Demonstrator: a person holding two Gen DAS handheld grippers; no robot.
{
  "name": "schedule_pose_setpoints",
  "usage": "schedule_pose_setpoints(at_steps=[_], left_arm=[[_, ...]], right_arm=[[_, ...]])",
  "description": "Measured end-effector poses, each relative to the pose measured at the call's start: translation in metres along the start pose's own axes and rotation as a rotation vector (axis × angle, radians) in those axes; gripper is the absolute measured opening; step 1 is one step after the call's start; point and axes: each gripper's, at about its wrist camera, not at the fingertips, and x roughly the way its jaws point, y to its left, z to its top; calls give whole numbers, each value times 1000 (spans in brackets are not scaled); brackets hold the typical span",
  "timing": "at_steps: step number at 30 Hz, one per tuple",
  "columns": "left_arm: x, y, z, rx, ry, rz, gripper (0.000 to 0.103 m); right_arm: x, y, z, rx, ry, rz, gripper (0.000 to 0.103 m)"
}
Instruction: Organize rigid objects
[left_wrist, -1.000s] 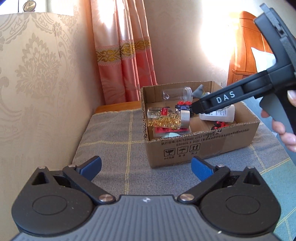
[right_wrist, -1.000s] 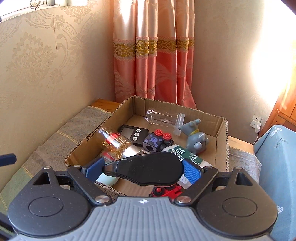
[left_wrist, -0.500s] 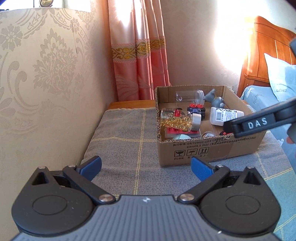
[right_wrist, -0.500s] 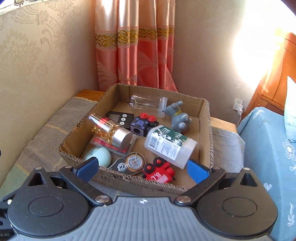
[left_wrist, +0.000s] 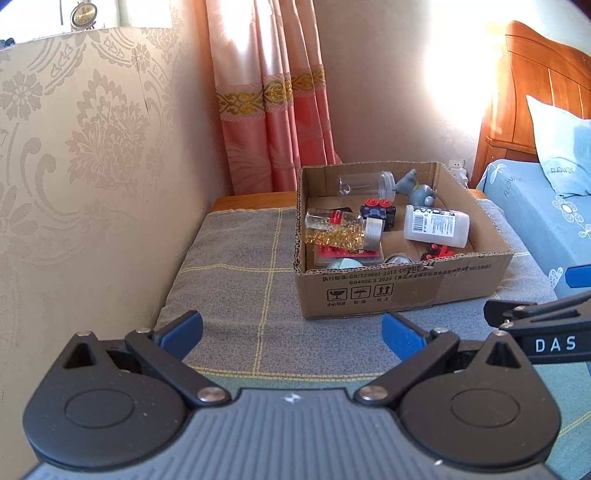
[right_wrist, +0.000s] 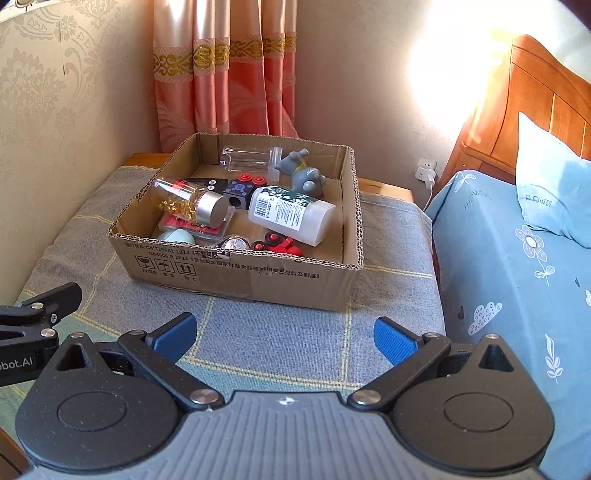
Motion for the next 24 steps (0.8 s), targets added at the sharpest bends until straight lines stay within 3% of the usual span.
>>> schedule_pose_setpoints(at_steps=[24], left_arm=[[-14, -8, 2, 10, -14, 9, 102]], right_arm=[[-19, -8, -4, 21, -41, 14, 103]])
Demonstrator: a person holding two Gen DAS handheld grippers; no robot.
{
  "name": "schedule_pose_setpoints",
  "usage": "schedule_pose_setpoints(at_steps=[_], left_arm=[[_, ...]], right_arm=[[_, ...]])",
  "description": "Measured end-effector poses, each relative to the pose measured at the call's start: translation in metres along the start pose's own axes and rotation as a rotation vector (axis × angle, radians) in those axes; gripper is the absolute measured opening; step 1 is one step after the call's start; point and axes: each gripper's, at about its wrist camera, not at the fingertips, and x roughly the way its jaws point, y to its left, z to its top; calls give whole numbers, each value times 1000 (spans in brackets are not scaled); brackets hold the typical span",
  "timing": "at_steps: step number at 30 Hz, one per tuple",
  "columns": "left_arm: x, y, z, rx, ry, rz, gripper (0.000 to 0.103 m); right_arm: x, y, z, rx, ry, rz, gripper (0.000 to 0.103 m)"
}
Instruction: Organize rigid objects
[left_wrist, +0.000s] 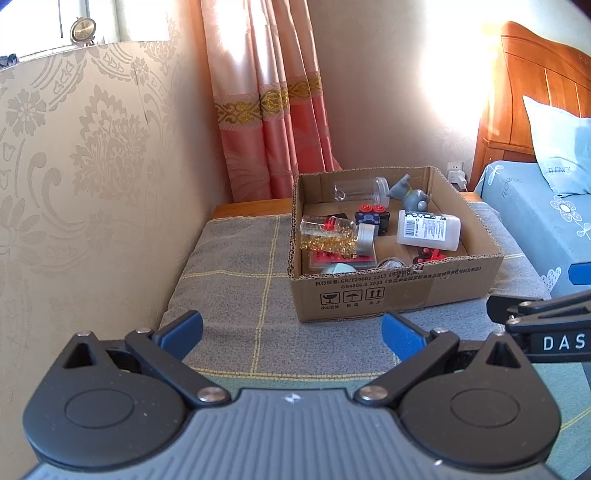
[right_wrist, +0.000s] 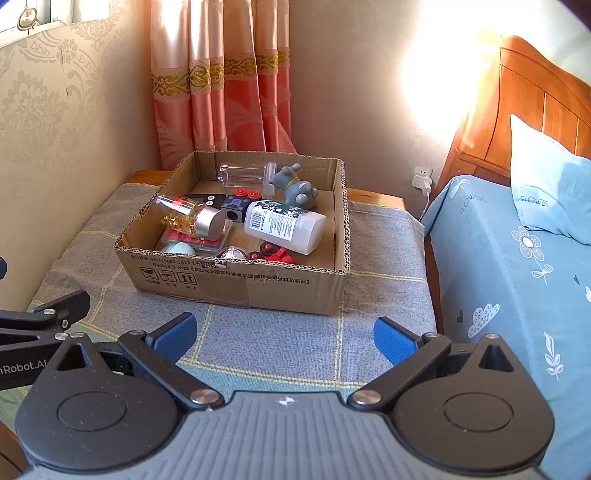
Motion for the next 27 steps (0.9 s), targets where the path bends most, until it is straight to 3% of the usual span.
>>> schedule_pose_setpoints(at_steps=[27], left_arm=[[-8, 1, 0, -1, -9, 4, 102]], right_arm=[[-7, 3, -2, -10, -10, -5, 103]])
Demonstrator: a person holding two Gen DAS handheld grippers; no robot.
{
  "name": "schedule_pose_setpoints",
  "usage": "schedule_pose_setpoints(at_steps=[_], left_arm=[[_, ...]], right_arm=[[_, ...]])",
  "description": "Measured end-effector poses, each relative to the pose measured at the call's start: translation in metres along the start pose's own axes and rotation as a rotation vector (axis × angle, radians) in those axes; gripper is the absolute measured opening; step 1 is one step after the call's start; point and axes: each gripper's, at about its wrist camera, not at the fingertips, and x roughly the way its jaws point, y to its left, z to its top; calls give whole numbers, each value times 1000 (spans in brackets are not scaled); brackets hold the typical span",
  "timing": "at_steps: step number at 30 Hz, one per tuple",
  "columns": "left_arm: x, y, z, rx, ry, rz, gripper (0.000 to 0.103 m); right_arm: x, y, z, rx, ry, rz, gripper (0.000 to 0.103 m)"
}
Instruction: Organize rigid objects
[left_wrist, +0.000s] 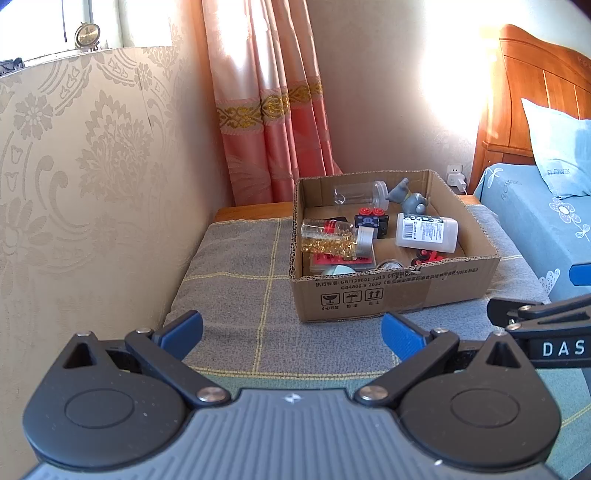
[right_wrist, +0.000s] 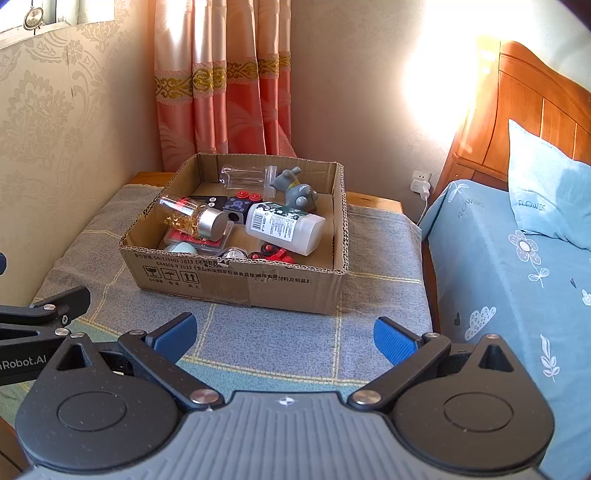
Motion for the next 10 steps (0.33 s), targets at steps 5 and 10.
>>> schedule_pose_setpoints(at_steps=[5, 10], left_arm=[[-2, 0, 0, 0, -3, -3, 102], [-2, 0, -1, -1, 0, -9, 102]], right_arm=[[-1, 1, 0, 1, -2, -5, 103], [-2, 1, -1, 6, -3, -12, 103]])
